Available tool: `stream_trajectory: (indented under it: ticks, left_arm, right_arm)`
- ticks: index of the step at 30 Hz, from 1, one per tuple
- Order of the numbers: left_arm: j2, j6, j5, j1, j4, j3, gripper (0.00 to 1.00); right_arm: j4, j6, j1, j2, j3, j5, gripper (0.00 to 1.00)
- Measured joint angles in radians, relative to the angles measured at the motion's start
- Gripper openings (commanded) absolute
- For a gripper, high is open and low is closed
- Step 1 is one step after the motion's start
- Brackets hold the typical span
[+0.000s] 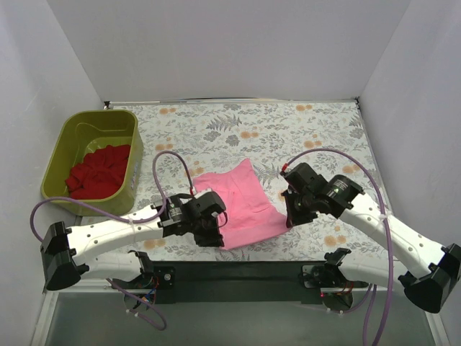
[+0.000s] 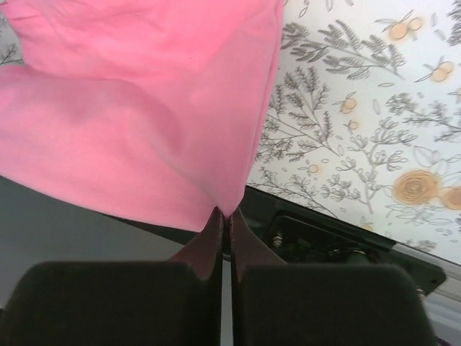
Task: Fold and stack the t-shirts
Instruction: Fold the tshirt
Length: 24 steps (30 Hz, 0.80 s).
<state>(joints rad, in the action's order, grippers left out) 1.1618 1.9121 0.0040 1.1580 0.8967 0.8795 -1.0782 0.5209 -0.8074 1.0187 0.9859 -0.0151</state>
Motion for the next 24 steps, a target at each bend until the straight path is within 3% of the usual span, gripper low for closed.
stream_trajectory:
  ticks: [6, 15, 24]
  left_arm:
    - [-0.009, -0.072, -0.062, -0.18, 0.037, 0.087, 0.0]
    - [-0.008, -0.135, -0.086, -0.259, 0.045, 0.137, 0.0]
    - [0.003, -0.173, -0.098, -0.373, -0.013, 0.111, 0.0]
  right_arm:
    - [-0.032, -0.078, 0.01, 0.166, 0.198, -0.078, 0.01]
    - [-0.05, -0.184, 0.06, 0.31, 0.44, -0.1, 0.01]
    - [-0.045, -0.242, 0.069, 0.485, 0.562, -0.122, 0.01]
